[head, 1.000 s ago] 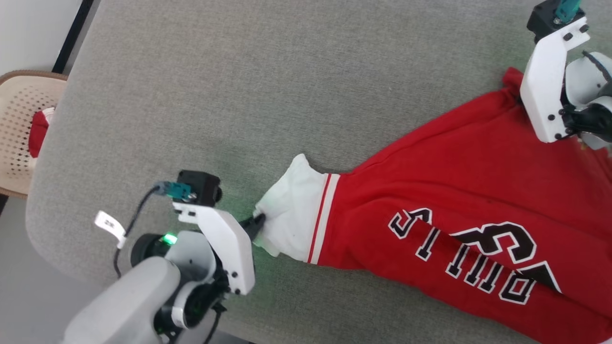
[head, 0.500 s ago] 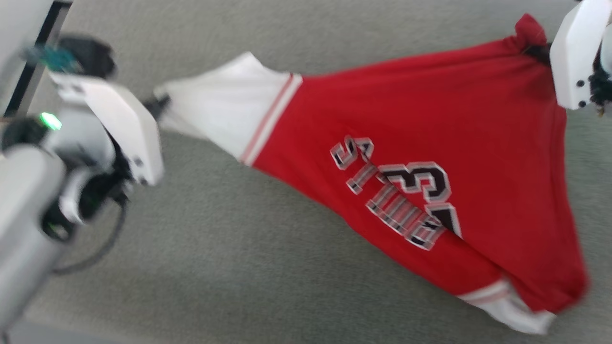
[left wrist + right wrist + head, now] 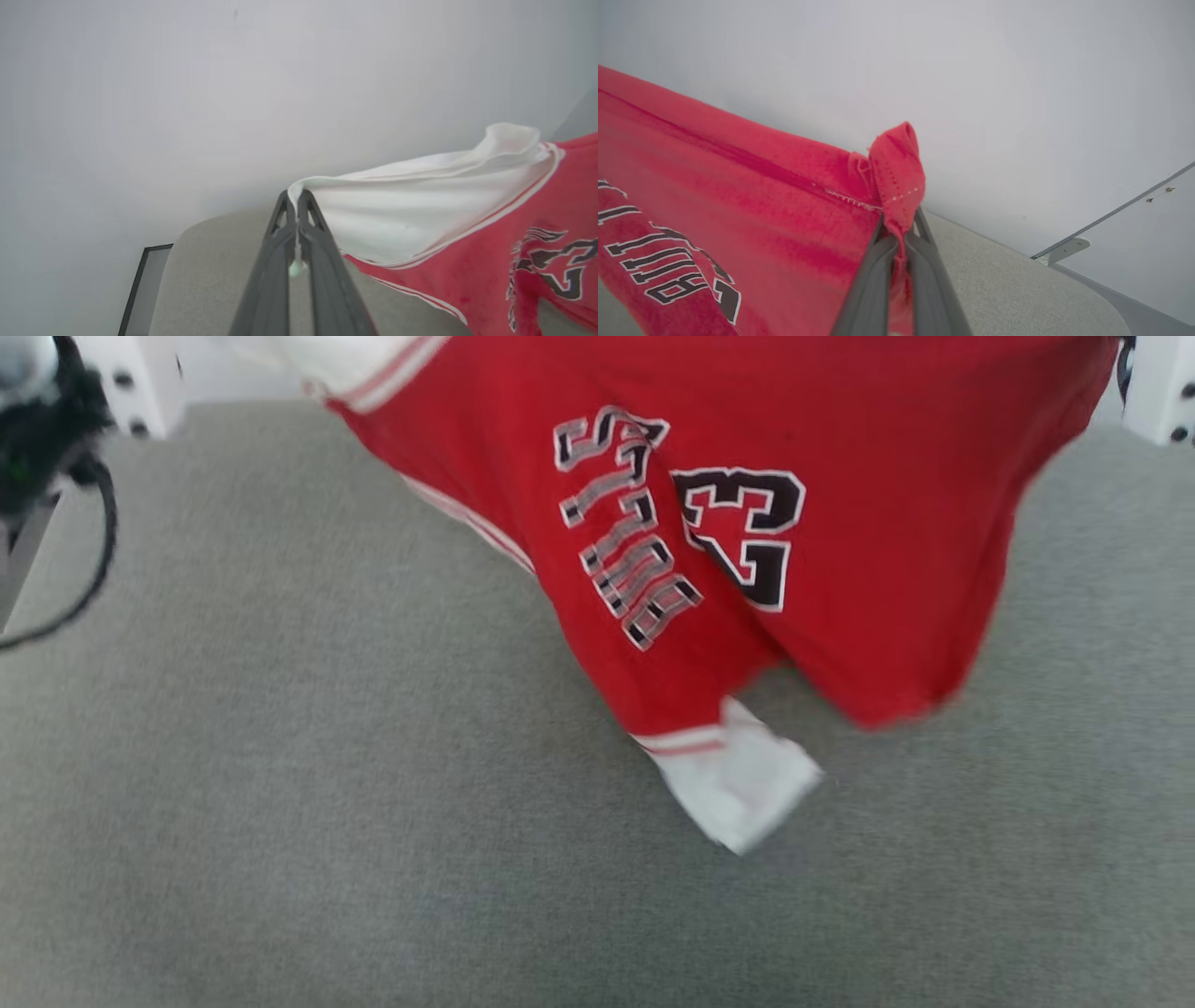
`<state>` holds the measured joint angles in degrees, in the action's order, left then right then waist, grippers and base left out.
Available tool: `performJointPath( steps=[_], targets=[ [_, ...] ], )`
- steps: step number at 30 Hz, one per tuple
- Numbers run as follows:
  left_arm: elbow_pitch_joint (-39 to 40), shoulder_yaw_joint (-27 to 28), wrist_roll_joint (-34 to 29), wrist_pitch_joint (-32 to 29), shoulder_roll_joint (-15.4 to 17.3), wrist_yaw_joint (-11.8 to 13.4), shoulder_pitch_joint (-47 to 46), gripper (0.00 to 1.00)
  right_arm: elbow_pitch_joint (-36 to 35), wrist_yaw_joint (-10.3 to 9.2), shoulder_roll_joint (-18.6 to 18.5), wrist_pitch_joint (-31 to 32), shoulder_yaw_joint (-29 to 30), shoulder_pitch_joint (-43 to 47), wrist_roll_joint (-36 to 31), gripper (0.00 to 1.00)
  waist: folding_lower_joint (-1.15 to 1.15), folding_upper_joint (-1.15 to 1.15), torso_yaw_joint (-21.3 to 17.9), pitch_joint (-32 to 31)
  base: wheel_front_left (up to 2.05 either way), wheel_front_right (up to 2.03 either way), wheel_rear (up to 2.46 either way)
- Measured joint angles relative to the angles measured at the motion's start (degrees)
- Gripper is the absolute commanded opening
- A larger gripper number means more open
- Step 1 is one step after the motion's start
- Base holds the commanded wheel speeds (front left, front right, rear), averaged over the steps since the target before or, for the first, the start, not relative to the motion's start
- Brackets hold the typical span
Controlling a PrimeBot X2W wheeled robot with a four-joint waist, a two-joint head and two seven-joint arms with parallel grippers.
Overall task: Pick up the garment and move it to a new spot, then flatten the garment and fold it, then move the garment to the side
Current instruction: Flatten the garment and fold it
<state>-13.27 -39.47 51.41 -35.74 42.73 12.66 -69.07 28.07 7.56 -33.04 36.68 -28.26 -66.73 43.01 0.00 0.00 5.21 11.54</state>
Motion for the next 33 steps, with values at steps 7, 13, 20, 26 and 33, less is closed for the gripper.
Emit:
performJointPath(
  steps=[7,13,20,26,33],
  targets=[
    [-8.1,0.4,-1.7,3.7,-4.2,-2.7,-7.0,0.00,1.8,-0.01,3.5,-2.9,4.0,-1.8,-4.0,0.00,0.00,0.00,-2.0,-3.1,0.00,0.00,0.00],
    [-14.0,0.5,-1.9,5.6,-6.9,-4.4,-10.5,0.00,3.3,-0.01,6.1,-3.9,6.3,-3.4,-6.8,0.00,0.00,0.00,-3.0,-4.2,0.00,0.00,0.00],
    [-19.7,0.9,-1.9,7.8,-9.9,-5.9,-15.1,0.00,7.8,-0.01,8.9,-4.1,8.4,-7.5,-11.1,0.00,0.00,0.00,-3.6,-2.3,0.00,0.00,0.00],
    [-25.4,1.2,-4.3,12.6,-12.2,-6.0,-21.6,0.00,13.7,-0.02,12.4,-7.0,9.8,-13.9,-16.0,0.00,0.00,0.00,-4.1,2.8,0.00,0.00,0.00],
    [-31.5,1.1,-10.3,25.2,-14.3,-4.5,-31.1,0.00,20.8,-0.02,16.0,-19.3,11.5,-21.4,-24.0,0.00,0.00,0.00,-4.9,9.4,0.00,0.00,0.00]
  ],
)
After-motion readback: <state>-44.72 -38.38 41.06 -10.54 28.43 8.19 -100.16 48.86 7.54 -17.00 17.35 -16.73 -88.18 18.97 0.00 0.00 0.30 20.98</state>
